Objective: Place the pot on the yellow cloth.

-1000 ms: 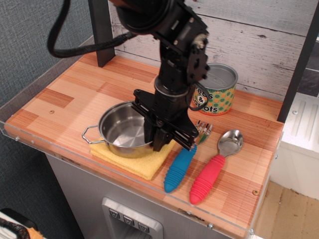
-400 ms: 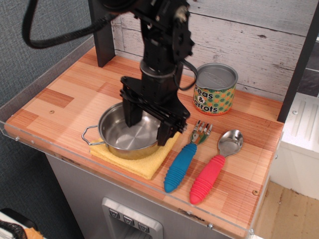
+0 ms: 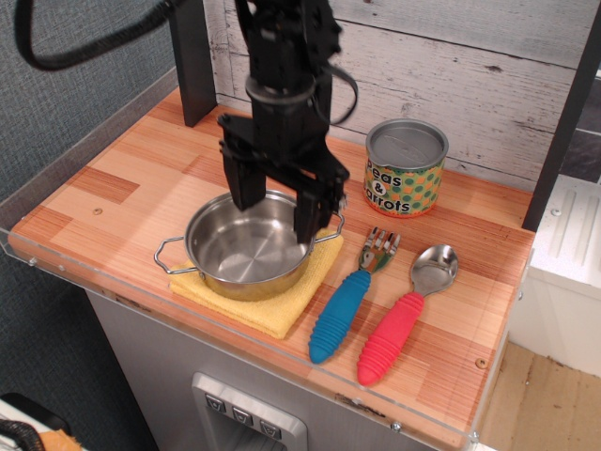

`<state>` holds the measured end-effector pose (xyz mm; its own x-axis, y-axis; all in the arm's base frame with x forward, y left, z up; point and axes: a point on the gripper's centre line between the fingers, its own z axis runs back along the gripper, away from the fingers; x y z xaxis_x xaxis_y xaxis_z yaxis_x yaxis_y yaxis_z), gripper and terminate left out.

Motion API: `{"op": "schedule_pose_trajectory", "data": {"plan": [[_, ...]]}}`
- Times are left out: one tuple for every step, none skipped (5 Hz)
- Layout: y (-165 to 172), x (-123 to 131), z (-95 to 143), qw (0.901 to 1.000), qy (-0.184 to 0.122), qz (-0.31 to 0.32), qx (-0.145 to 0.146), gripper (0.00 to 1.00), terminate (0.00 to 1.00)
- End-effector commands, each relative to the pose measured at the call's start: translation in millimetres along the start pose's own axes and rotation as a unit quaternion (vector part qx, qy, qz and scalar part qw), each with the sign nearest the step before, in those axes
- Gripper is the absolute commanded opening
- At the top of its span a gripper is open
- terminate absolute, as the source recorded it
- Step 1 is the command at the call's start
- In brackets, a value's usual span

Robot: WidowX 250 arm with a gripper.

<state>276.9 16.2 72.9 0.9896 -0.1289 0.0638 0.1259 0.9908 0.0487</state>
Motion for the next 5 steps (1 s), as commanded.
{"op": "schedule_pose_trajectory", "data": {"plan": [[40,24,22,0.9952,-0.053,0.081,-0.017,1.0,0.0],[56,30,26,0.9925,-0.062,0.106,-0.006,1.0,0.0],[73,29,27,0.9895,-0.062,0.131,0.001,1.0,0.0],[73,29,27,0.9895,-0.062,0.131,0.001,1.0,0.0],[73,29,27,0.9895,-0.062,0.131,0.001,1.0,1.0]]}}
